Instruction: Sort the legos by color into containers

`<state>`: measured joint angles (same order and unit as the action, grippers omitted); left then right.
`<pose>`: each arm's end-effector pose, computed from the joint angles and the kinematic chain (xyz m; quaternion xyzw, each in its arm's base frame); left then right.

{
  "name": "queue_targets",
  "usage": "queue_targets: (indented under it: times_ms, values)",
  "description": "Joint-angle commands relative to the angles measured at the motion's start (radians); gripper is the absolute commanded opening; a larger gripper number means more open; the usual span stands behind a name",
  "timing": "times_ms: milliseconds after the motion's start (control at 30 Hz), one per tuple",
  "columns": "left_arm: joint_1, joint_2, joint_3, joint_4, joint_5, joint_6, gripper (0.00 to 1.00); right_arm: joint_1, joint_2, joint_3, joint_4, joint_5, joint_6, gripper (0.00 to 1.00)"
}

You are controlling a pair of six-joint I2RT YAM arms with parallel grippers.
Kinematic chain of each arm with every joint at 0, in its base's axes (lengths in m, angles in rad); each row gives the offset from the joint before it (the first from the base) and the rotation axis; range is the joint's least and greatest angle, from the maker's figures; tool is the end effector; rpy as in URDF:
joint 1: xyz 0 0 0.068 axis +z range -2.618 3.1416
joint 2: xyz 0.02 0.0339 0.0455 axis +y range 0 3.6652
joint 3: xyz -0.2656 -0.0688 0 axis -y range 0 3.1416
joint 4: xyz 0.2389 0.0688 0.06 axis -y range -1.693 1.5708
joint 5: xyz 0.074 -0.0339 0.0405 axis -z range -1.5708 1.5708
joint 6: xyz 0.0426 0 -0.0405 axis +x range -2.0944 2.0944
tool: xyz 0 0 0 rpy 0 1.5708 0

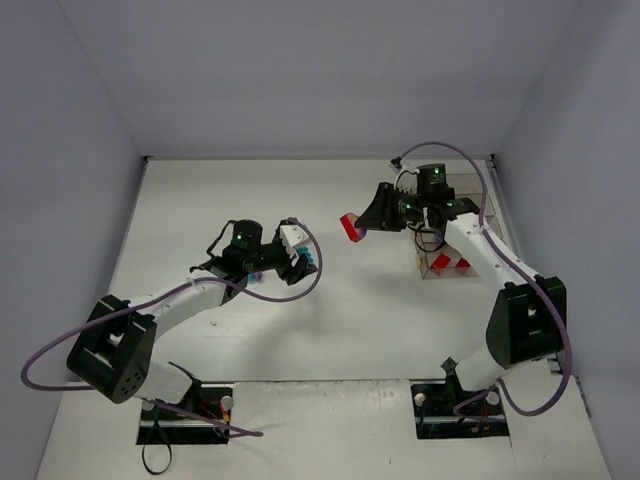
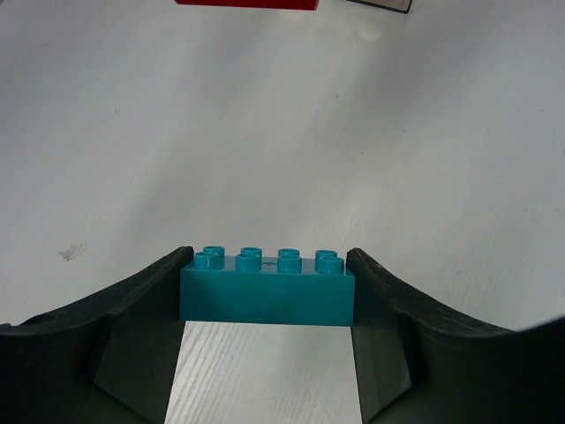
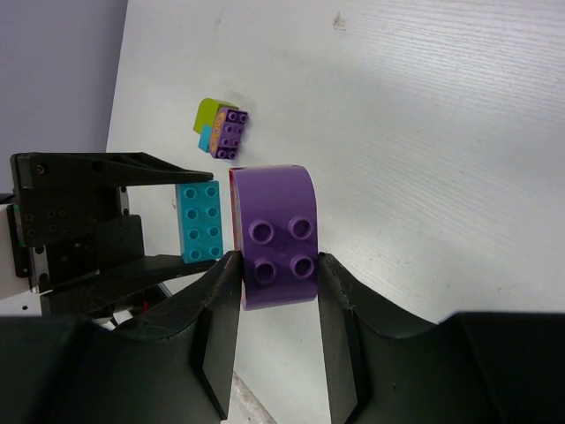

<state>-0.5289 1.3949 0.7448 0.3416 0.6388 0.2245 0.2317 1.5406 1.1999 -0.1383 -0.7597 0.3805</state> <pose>0.2489 -0.1749 0.2453 0.4543 0.6446 -0.3355 0.5153 0.3342 0.1090 0.3074 -0.1330 0.8059 0.4475 0.3643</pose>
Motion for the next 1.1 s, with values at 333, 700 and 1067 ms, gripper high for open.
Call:
queue_targets:
  times_ms: [333,700,1067]
  values:
    - [-0.082,0.139,0.027,0.114,-0.154,-0.102,0.26,-0.012,-0.06,-0.046,0.028,0.102,-0.022,0.0]
    - [-0.102,0.329,0.07,0.197,-0.226,-0.212,0.5,-0.012,-0.073,-0.068,0.026,0.108,-0.037,0.0]
    - [-0.097,0.199,0.097,0.148,-0.234,-0.281,0.82,-0.014,-0.073,-0.054,0.026,0.089,-0.052,0.0]
